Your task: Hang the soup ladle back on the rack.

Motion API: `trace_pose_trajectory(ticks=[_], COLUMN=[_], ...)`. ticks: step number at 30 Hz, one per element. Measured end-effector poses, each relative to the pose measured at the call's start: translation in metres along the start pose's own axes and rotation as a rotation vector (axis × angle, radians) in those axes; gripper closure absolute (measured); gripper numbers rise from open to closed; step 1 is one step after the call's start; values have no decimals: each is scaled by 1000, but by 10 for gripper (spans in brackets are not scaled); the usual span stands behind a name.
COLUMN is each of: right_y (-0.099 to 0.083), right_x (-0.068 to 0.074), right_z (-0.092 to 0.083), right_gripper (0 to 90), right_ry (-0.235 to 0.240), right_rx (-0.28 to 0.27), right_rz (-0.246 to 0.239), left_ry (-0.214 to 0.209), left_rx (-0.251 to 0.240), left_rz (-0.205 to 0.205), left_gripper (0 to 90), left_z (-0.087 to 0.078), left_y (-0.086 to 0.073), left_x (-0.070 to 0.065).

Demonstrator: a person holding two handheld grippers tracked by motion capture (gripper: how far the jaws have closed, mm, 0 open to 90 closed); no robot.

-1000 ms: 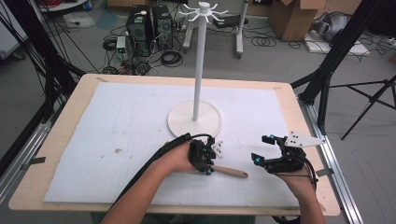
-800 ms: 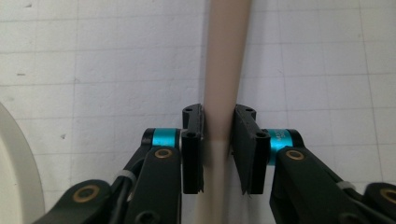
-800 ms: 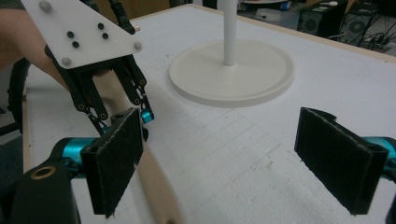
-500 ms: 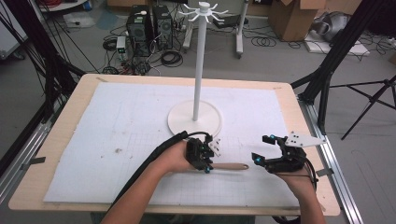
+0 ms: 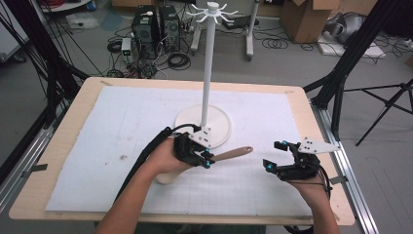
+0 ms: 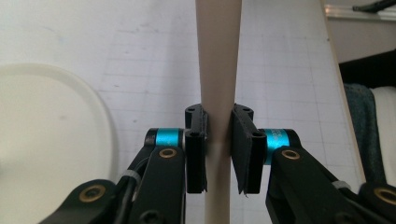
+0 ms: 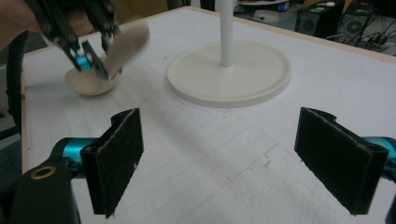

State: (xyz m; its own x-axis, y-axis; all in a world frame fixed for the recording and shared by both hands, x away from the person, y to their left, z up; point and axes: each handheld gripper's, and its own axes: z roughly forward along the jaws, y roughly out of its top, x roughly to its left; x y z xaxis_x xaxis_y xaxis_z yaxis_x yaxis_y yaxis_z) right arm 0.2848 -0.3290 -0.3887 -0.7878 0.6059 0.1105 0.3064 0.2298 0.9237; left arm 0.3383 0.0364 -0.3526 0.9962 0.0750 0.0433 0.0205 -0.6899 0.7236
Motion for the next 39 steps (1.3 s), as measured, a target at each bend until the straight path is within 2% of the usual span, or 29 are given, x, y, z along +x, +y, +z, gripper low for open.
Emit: trace_pose_trajectory(ticks=[3, 6, 15, 19, 23, 27, 30, 39], right_y=[0, 0, -1, -1, -1, -1, -1, -1], right_x=[0, 0, 0, 0, 0, 0, 0, 2], right_z=[1, 2, 4, 4, 4, 5, 5, 8], right_gripper=[145, 145, 145, 145, 145, 145, 145, 145], right_ry=[1, 1, 4, 7, 7, 8, 9, 11], right_rx=[4, 6, 9, 9, 11, 12, 14, 17], right_rz=[0, 1, -4, -2, -4, -4, -2, -9], left_ry=[49, 97, 197, 212, 245, 256, 274, 305], left_rx=[-65, -106, -213, -260, -287, -321, -320, -347], left_rz=[-19, -35, -61, -70, -69, -79, -72, -93], left_gripper=[764, 764, 765, 765, 765, 764, 764, 764], left_z=[-20, -38, -73, -85, -97, -108, -116, -135], left_y=[-4, -7, -11, -10, -7, -7, -7, -7], left_x=[3, 6, 10, 12, 12, 12, 13, 16])
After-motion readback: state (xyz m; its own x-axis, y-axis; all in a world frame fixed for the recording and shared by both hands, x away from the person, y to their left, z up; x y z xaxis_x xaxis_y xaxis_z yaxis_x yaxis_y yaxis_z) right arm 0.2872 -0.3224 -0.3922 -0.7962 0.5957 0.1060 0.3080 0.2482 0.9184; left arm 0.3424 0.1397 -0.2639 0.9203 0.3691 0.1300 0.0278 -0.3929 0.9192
